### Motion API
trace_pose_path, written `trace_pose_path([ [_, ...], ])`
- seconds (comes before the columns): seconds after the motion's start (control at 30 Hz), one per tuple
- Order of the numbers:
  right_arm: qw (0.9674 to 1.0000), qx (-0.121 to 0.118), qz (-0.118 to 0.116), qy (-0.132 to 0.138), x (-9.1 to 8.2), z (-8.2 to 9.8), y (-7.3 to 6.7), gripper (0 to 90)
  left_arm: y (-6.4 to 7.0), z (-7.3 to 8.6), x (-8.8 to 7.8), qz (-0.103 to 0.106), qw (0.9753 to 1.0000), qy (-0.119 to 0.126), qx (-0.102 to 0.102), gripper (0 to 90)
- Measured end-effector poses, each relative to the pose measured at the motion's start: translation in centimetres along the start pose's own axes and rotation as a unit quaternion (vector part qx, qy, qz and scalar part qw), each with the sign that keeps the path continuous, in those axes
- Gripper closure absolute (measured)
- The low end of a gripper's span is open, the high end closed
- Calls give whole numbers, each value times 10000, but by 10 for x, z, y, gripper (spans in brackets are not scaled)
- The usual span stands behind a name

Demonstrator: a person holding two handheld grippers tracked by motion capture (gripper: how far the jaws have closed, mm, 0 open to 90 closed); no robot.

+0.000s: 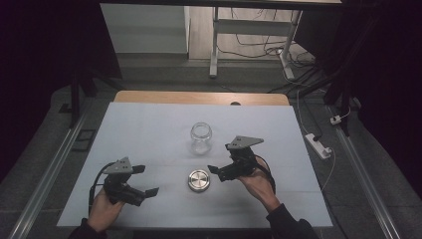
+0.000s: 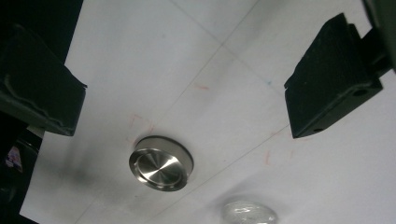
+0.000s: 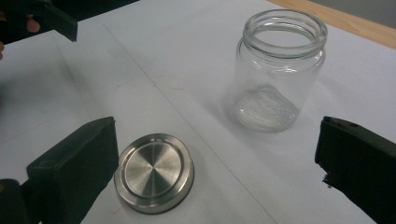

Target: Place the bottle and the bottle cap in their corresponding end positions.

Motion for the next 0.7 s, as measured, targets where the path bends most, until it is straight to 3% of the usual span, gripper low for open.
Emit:
trace_pose_path([
  [0.23, 9999, -12, 168, -18, -18, 11, -2, 0, -3, 12, -17, -209, 9997, 40, -149, 0],
  [0.43, 9994, 107, 323, -65, -36, 26, -2, 0, -5, 23, -30, -377, 9988, 45, -294, 0],
  [0.7, 9982, 294, 526, 65, -61, 42, -1, 0, -7, 38, -46, -566, 9972, 105, -473, 0],
])
Point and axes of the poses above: each handheld gripper's, and its own axes: x roughly forward along the jaws, z roughly out of its underside, y roughly to its right, the point moved 1 cm from there along x, roughly forward along the jaws, and after that the axes turned 2 degrees about y, right-handed, at the moved point
